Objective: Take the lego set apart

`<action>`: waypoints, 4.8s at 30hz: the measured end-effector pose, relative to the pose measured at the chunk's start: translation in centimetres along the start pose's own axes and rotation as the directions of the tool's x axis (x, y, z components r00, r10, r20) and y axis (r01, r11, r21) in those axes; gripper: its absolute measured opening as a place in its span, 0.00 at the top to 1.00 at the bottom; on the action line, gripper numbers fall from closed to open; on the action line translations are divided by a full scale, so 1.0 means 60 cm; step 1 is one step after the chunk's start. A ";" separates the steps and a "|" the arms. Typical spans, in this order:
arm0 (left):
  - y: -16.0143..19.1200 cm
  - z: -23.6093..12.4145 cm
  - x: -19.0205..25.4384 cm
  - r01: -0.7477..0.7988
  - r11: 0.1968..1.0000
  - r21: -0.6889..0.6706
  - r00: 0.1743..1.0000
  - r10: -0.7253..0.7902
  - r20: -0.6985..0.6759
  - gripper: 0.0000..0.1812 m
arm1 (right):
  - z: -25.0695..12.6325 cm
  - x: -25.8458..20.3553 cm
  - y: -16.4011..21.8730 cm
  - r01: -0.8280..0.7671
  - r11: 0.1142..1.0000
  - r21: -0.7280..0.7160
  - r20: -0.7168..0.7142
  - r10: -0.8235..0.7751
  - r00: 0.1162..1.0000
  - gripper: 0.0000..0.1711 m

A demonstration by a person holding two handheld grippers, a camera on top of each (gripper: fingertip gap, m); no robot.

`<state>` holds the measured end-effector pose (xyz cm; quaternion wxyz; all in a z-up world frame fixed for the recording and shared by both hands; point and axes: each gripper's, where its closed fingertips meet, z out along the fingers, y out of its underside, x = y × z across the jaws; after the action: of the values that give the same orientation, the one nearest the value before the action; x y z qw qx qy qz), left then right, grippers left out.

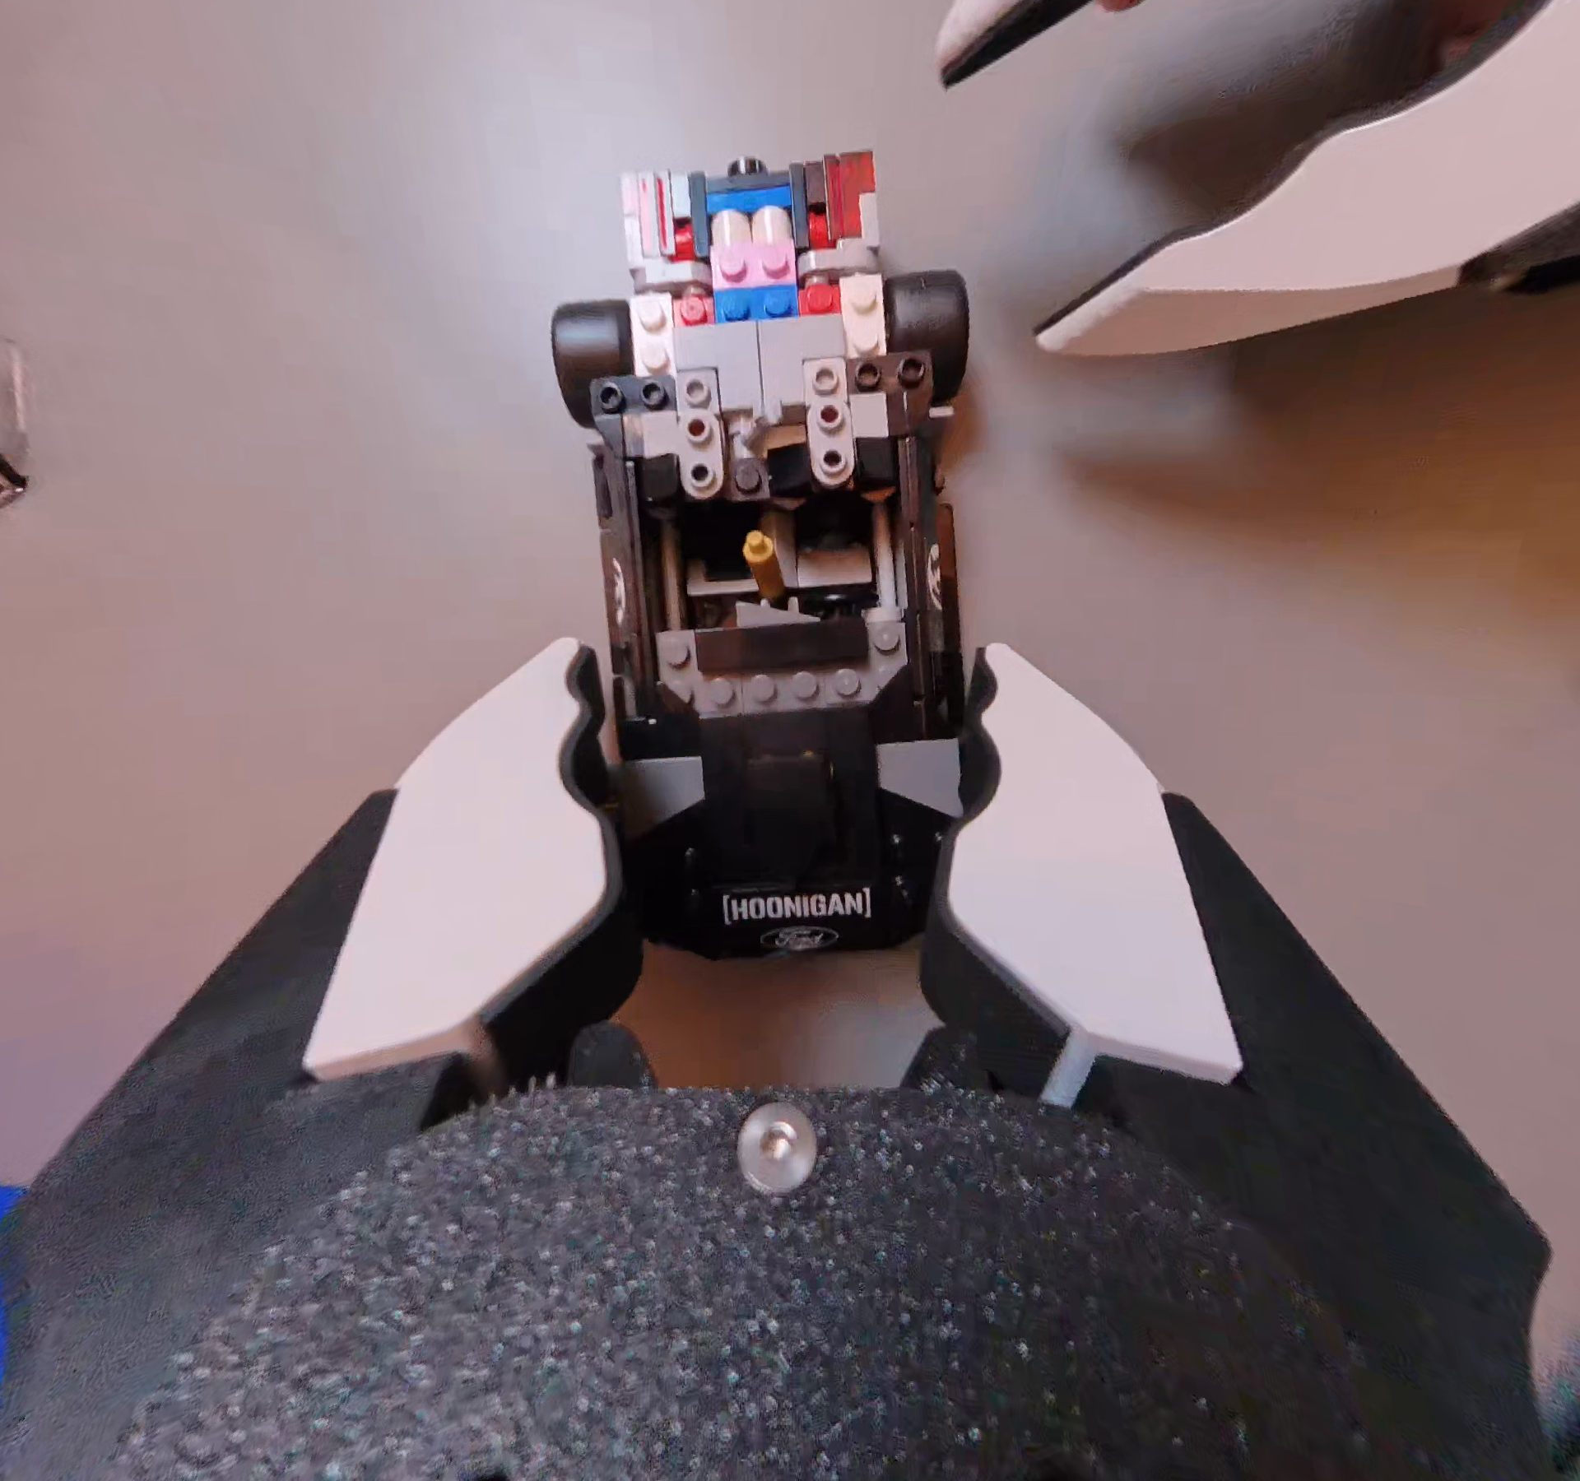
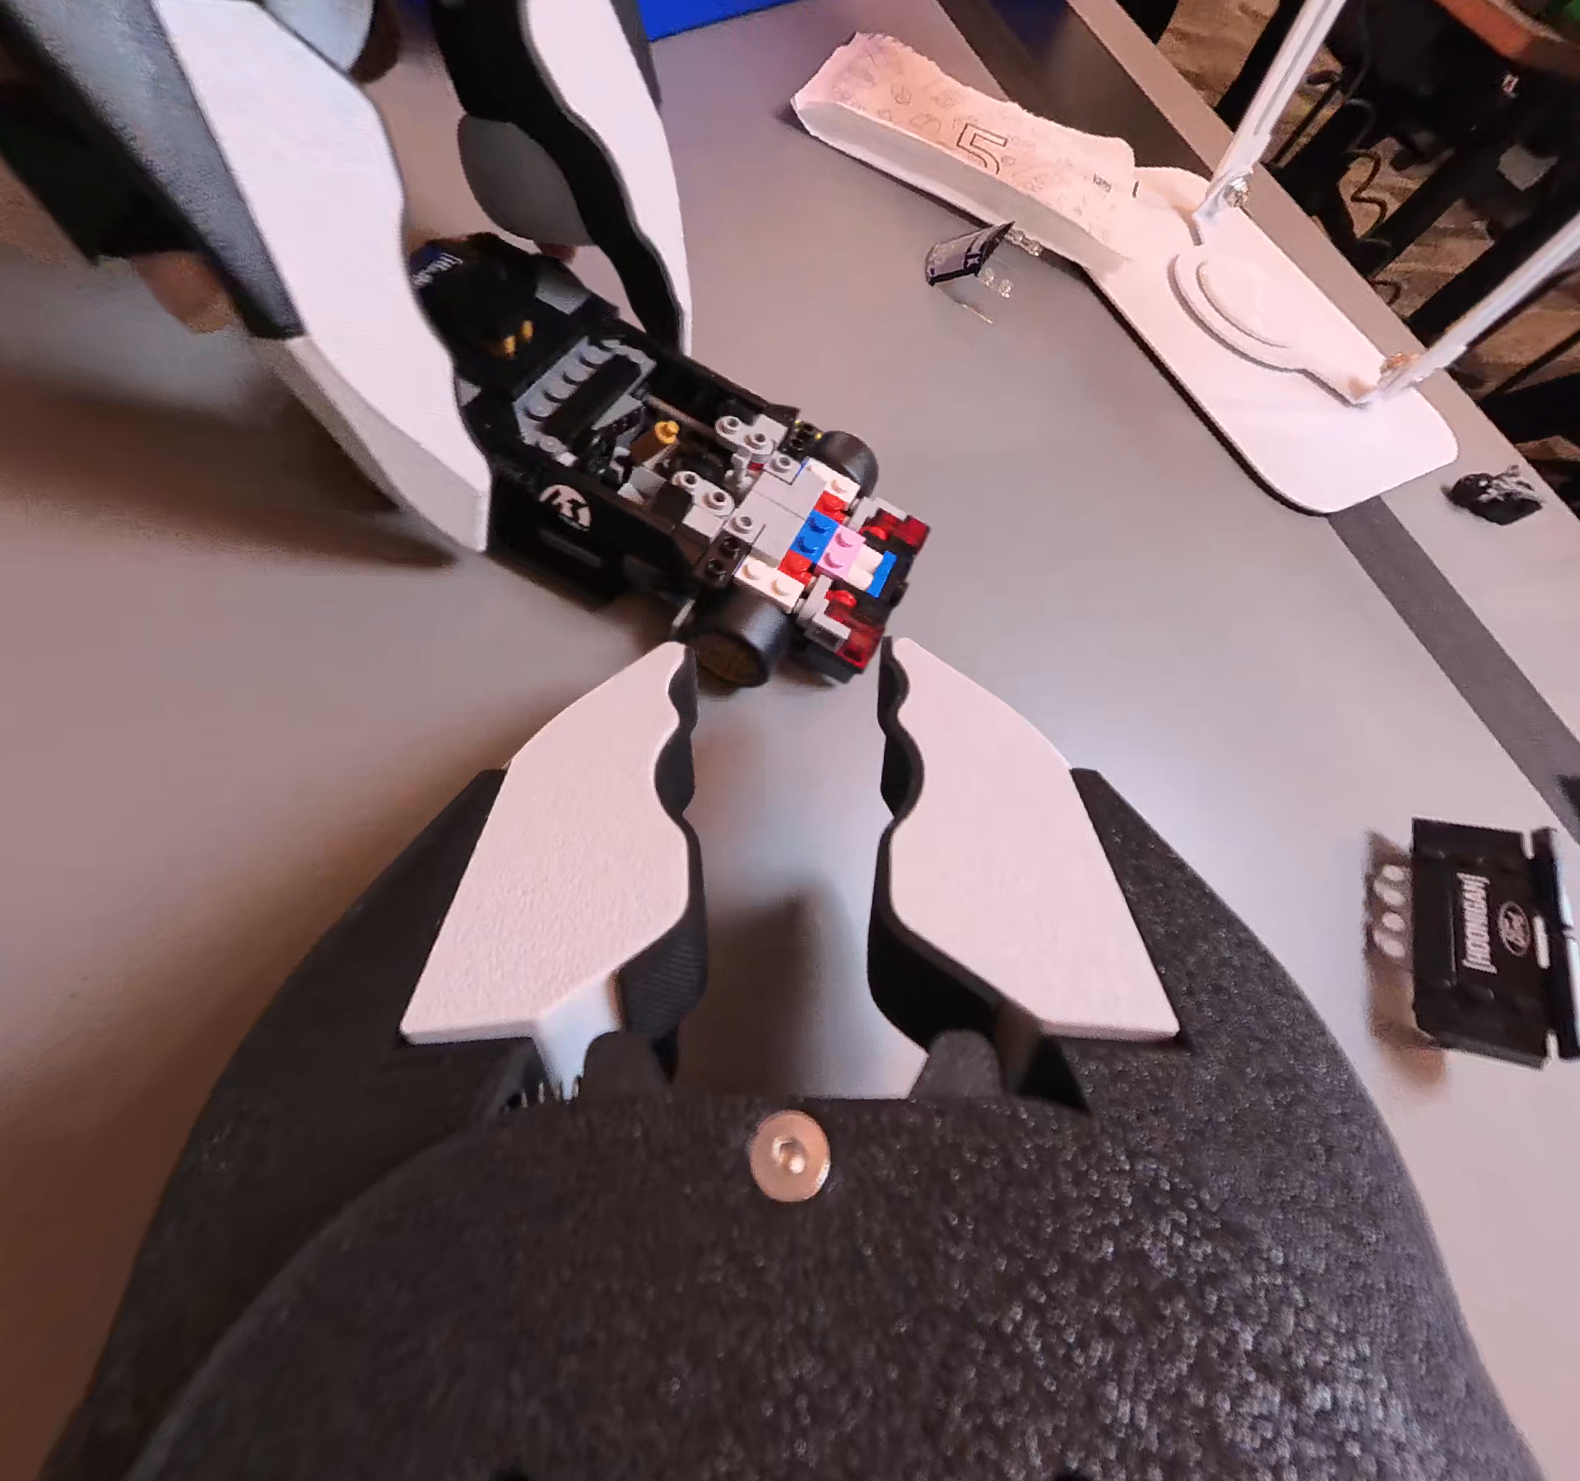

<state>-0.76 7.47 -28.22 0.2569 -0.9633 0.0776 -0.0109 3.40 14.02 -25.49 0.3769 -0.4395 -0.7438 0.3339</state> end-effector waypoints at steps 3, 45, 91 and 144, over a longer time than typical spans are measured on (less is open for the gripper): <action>-0.007 -0.001 0.004 0.000 0.999 -0.050 0.997 -0.004 -0.073 0.60 | -0.014 0.000 0.008 0.002 1.000 0.008 -0.011 -0.002 1.000 0.78; -0.194 -0.299 -0.131 -0.541 0.025 -0.840 -0.411 0.864 0.290 0.57 | -0.053 0.079 0.015 -0.118 0.986 0.117 -0.245 0.144 0.959 0.81; -0.265 -0.381 0.020 -0.983 0.071 -0.172 -0.178 -0.085 0.980 0.59 | -0.210 0.022 -0.347 0.631 0.690 0.354 -0.397 -0.500 0.770 0.85; -0.055 -0.102 0.084 -0.292 0.808 0.512 0.942 0.336 0.007 0.43 | -0.035 -0.017 -0.102 -0.946 0.311 0.086 0.382 0.867 0.320 0.86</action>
<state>4.34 6.48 -21.37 0.4951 -0.8342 0.2410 -0.0286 3.06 11.07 -19.67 0.0775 -0.6728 -0.3452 0.6498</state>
